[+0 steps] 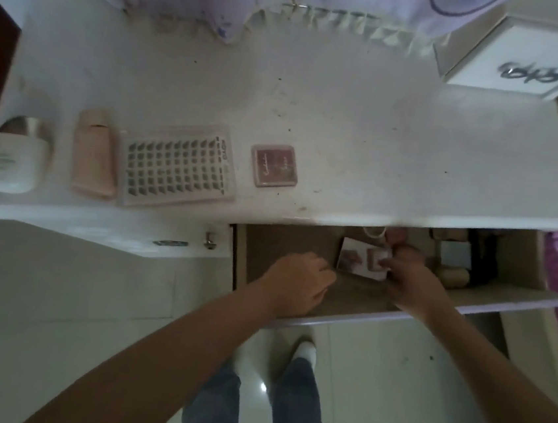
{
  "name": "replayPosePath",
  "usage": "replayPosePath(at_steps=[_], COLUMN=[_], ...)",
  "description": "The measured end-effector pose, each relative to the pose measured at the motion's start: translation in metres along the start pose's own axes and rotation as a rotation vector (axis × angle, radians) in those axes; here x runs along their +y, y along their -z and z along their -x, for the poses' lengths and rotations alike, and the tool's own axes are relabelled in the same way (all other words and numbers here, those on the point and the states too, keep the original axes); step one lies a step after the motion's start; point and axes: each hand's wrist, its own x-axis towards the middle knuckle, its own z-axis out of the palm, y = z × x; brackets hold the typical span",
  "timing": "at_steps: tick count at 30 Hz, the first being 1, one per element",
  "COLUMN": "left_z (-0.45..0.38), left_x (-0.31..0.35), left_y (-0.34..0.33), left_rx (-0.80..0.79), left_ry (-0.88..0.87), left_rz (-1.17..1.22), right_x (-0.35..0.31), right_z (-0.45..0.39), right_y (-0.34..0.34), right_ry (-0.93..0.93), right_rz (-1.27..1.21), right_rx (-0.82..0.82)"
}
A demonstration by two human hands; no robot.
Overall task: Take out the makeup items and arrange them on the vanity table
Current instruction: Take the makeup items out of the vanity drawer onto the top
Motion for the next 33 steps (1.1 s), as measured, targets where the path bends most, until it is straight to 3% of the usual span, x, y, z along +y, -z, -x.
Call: replayPosePath(at_steps=[3, 7, 10, 13, 17, 24, 29, 33], left_z=[-0.055, -0.116, -0.132, -0.131, -0.136, -0.139, -0.106, -0.076], left_x=[0.018, 0.035, 0.037, 0.034, 0.031, 0.026, 0.028, 0.037], left_y=[-0.034, -0.060, -0.063, -0.076, -0.080, -0.085, -0.073, -0.055], left_rx=[-0.094, -0.131, -0.024, 0.037, 0.019, -0.251, -0.203, -0.101], left_ry=[0.185, 0.295, 0.423, 0.527, 0.538, 0.533, 0.486, 0.398], left_rz=[-0.033, -0.162, -0.280, -0.331, -0.369, -0.165, -0.157, -0.186], right_x=[0.046, 0.077, 0.087, 0.091, 0.092, 0.091, 0.091, 0.077], right_z=[-0.014, -0.037, -0.056, -0.067, -0.074, -0.073, -0.042, -0.014], right_y=[-0.001, -0.002, -0.008, -0.019, -0.029, -0.021, 0.002, 0.031], right_ry=[-0.075, -0.190, 0.037, 0.232, 0.312, 0.317, 0.358, 0.489], right_rz=[0.253, 0.327, 0.294, 0.296, 0.370, 0.316, 0.101, 0.039], right_rx=[-0.186, -0.114, -0.018, -0.046, -0.070, -0.033, 0.095, 0.342])
